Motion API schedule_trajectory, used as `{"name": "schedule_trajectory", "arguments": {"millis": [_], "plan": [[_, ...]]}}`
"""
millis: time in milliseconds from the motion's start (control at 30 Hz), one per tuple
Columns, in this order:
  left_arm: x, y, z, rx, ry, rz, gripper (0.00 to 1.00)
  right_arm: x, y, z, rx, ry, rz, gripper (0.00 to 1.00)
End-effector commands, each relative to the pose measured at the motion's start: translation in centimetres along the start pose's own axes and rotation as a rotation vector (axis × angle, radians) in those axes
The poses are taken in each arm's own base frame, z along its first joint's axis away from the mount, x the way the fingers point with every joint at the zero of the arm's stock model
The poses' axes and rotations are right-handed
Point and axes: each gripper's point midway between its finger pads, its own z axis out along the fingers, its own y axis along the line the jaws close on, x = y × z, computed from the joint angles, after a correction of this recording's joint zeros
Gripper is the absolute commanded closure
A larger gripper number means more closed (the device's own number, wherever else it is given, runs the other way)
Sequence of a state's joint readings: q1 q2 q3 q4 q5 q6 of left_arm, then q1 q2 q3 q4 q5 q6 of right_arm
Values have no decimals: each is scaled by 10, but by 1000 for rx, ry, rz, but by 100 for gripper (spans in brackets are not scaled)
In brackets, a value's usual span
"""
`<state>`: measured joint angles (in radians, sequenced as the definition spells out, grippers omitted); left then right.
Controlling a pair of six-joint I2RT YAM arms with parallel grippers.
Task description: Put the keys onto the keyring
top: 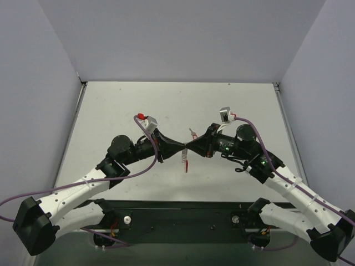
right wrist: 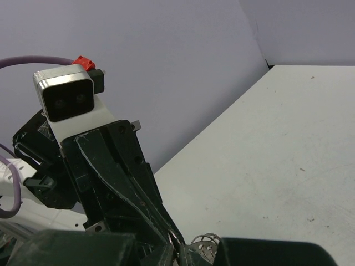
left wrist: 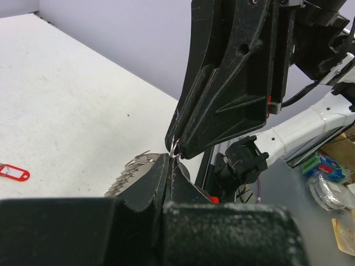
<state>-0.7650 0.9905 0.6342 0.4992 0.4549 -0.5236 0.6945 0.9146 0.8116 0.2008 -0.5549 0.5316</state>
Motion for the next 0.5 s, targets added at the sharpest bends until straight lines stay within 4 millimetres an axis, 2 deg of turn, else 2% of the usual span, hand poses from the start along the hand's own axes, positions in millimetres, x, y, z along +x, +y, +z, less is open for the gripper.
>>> {"name": "schedule_trajectory", "arguments": {"millis": [0,100,367,467], "plan": [[-29,-17,2,57,-86,39,100,-10,16,-2,-67,-37,-40,94],[-28,-18,2,58,-87,38,100,-10,14,-1,-58,-32,-46,100],[-28,-16,0,48,-87,38,99,-6,12,1,-58,-10,-49,100],[-28,-15,-2,33,-86,45,64,-6,12,-1,-50,-7,-60,100]]}}
